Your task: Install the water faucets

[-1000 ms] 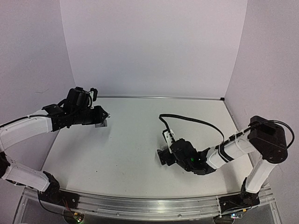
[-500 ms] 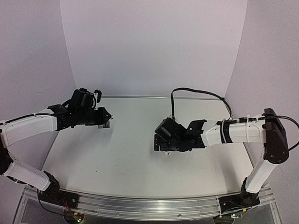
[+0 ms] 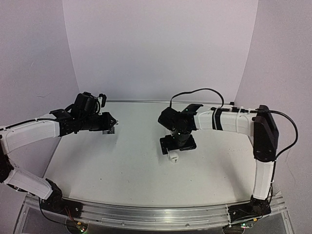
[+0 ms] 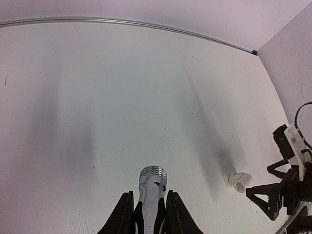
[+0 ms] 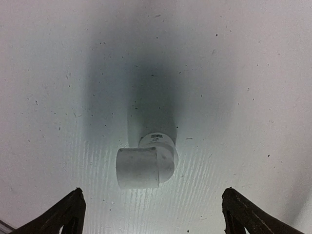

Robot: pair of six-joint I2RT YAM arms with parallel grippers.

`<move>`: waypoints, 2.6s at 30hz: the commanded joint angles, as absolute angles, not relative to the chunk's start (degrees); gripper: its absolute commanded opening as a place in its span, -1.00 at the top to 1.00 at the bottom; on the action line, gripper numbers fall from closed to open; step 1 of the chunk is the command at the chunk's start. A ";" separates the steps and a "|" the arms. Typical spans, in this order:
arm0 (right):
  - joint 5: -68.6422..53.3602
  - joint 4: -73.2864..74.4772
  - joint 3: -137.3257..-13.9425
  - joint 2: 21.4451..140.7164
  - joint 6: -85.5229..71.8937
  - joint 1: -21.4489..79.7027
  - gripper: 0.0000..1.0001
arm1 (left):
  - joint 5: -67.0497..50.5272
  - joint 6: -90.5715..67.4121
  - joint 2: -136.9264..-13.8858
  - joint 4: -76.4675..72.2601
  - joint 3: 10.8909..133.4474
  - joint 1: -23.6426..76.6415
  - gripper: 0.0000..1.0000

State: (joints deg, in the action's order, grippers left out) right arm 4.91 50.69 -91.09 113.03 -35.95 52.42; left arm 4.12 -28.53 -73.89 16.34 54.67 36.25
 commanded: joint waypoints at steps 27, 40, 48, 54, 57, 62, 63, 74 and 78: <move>-8.61 66.17 -109.23 132.14 -28.85 47.41 -0.35 | 3.02 -27.33 -70.72 12.72 54.47 34.98 1.00; -6.13 63.20 -107.43 132.02 -28.69 47.36 -0.29 | 2.39 -27.42 -70.18 12.88 54.84 34.89 1.00; -5.38 62.83 -106.00 131.10 -28.18 47.32 0.06 | 1.60 -28.07 -71.03 12.91 55.73 34.94 1.00; -4.64 59.80 -103.55 127.83 -25.78 47.34 0.50 | 0.79 -28.43 -72.02 12.91 56.52 34.89 1.00; -6.72 53.52 -100.20 123.16 -22.43 47.33 0.73 | -1.33 -28.77 -72.34 12.92 56.98 34.84 1.00; -9.31 36.82 -89.83 110.25 -15.36 47.38 1.00 | -10.48 -29.08 -73.03 12.88 58.85 34.22 1.00; -10.23 33.01 -87.72 108.18 -13.45 47.33 1.00 | -13.47 -28.98 -73.23 12.92 59.38 33.85 1.00; -25.61 -9.96 -65.88 85.49 11.24 47.89 1.00 | -52.70 -25.78 -74.34 11.17 67.38 31.96 1.00; -31.34 -17.92 -62.06 83.56 23.16 48.86 1.00 | -61.58 -28.16 -74.19 6.80 67.89 31.82 1.00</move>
State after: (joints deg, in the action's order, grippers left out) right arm -23.00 -1.59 -64.96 84.90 7.23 47.70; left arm -45.64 -27.05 -75.26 14.06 64.55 32.18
